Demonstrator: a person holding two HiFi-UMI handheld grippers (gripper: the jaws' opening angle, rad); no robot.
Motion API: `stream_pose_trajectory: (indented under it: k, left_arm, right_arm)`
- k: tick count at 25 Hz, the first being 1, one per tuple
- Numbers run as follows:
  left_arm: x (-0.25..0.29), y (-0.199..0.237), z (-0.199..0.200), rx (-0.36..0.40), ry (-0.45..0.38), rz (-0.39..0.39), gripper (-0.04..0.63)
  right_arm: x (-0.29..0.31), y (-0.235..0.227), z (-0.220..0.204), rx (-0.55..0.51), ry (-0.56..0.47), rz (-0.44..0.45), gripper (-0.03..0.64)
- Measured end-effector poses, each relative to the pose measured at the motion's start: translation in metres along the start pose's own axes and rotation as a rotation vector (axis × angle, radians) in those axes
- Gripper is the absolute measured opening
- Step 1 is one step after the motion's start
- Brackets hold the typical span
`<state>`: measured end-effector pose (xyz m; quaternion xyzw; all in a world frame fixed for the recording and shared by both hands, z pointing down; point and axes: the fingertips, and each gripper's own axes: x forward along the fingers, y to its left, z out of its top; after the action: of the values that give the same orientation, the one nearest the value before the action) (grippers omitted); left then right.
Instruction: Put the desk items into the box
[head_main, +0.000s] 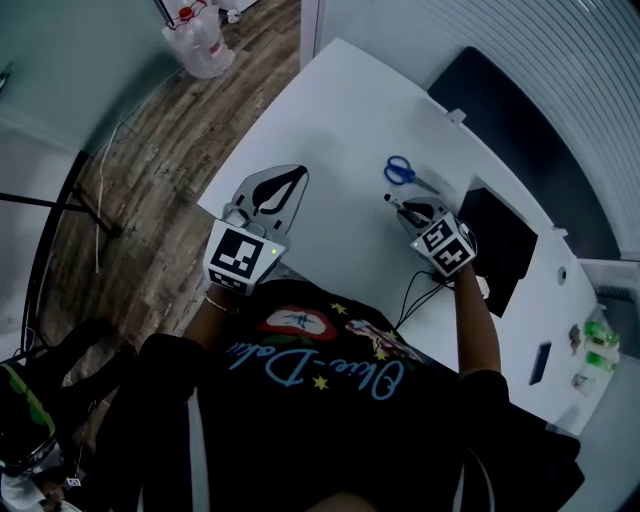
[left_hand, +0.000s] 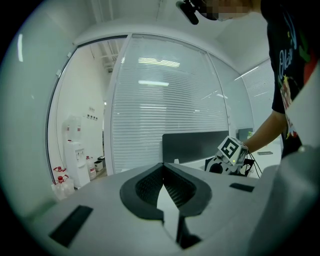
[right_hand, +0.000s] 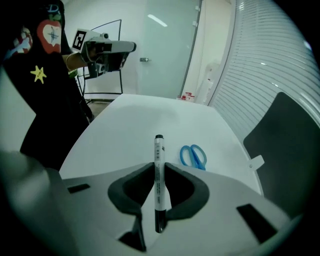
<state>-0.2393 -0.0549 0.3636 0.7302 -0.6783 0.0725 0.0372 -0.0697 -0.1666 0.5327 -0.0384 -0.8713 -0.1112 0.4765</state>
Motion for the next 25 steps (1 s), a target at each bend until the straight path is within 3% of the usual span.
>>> stream_pose_trajectory:
  k: [12,25]
  left_arm:
    - [0.008,-0.017,0.001,0.009,0.006,-0.092,0.008]
    - [0.017,-0.035,0.006,0.021,0.001,-0.150,0.008]
  right_arm:
    - [-0.032,-0.005,0.022,0.226,-0.165,-0.117,0.074]
    - [-0.067,-0.005,0.038,0.331,-0.308,-0.217,0.074]
